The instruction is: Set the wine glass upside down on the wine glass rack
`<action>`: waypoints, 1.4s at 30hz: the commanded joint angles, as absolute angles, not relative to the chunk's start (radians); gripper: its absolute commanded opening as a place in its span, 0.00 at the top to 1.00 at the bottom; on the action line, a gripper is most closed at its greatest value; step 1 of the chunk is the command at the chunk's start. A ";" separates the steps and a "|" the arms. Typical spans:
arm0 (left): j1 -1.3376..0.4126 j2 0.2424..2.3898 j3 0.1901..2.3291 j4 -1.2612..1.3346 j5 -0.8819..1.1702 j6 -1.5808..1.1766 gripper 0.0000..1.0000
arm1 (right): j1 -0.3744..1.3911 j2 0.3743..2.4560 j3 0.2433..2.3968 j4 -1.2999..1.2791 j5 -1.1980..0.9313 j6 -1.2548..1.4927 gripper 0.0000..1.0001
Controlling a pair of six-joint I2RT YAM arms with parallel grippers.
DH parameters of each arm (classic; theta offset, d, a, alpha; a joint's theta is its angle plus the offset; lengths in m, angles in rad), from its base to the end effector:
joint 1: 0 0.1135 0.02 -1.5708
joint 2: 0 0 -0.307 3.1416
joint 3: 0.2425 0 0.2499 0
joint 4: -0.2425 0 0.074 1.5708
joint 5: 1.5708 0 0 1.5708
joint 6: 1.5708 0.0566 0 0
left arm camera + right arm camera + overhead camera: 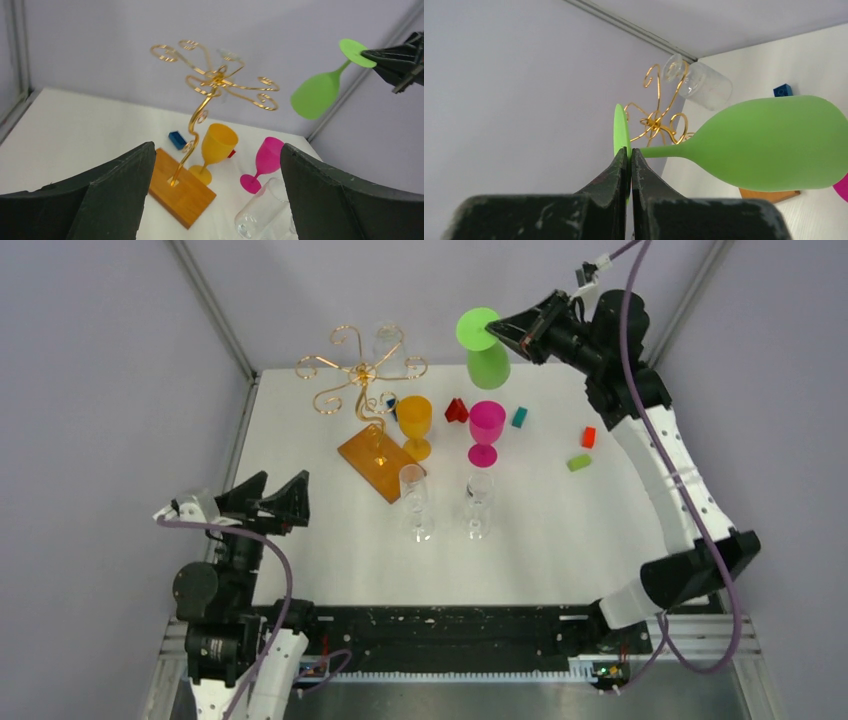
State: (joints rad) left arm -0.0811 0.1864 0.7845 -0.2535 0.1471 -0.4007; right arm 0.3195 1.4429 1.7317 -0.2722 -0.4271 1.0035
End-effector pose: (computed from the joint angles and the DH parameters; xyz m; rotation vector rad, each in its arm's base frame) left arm 0.0067 -0.0089 0.4005 -0.0690 1.2440 -0.5089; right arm 0.2981 0.1233 0.5467 0.2155 1.7150 1.3431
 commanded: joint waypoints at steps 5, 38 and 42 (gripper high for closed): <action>-0.083 0.236 0.821 -0.557 -0.103 -0.560 0.01 | 0.316 1.645 1.911 -0.270 -0.408 1.007 1.00; -0.083 0.214 0.781 -0.529 -0.022 -0.527 0.01 | 0.471 1.990 2.171 -0.216 -0.639 1.065 1.00; -0.083 0.216 0.782 -0.544 -0.026 -0.512 0.01 | 0.483 2.017 2.203 -0.220 -0.673 1.061 1.00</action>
